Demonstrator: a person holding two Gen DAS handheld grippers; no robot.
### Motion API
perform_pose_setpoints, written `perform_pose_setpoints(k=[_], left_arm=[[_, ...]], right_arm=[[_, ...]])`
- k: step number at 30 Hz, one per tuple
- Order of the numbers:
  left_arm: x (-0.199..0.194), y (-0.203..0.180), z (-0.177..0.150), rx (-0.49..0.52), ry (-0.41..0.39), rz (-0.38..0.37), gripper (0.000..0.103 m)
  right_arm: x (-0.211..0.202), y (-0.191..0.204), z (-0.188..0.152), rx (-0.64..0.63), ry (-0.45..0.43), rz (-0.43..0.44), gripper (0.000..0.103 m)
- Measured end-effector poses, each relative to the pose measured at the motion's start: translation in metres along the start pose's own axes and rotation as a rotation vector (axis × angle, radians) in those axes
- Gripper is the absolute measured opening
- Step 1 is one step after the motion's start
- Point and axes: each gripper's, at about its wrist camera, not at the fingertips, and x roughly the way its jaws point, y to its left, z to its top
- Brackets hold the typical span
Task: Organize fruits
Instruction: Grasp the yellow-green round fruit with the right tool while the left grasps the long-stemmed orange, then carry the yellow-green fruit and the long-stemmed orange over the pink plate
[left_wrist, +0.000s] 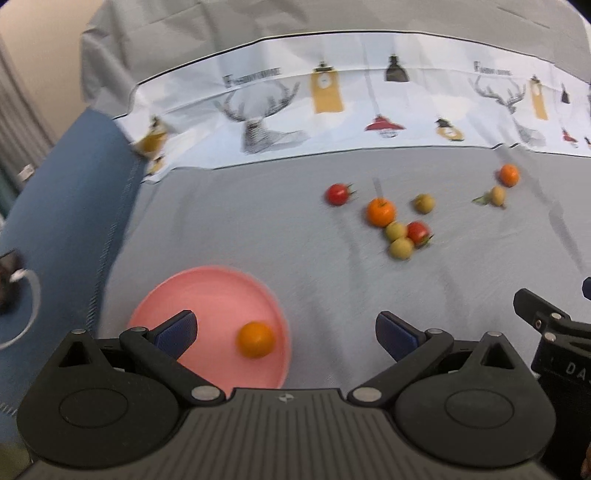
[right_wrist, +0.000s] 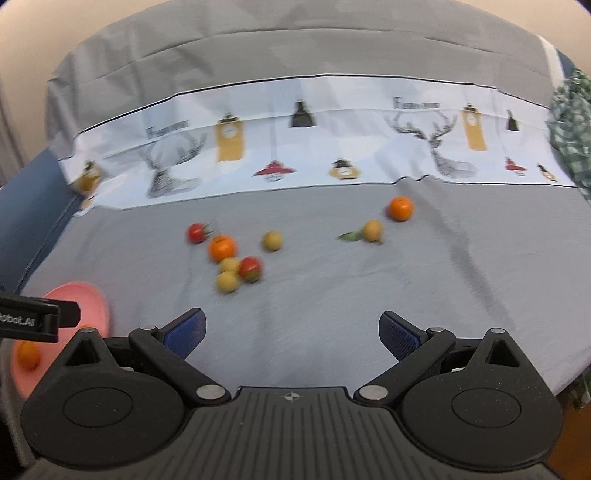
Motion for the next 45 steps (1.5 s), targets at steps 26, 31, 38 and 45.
perform_pose_setpoints(k=[26, 31, 38, 45], left_arm=[[0.209, -0.064, 0.112, -0.121, 0.186, -0.158, 0.103], [0.217, -0.060, 0.111, -0.183, 0.188, -0.149, 0.057], [0.193, -0.043, 0.108, -0.222, 0.177, -0.202, 0.040], [0.129, -0.016, 0.085, -0.233, 0.125, -0.211, 0.041]], right_arm=[[0.209, -0.090, 0.055, 0.087, 0.016, -0.159, 0.099], [0.224, -0.089, 0.058, 0.031, 0.007, -0.151, 0.036], [0.202, -0.091, 0.051, 0.057, -0.012, -0.159, 0.028], [0.140, -0.081, 0.047, 0.074, -0.077, -0.118, 0.028]])
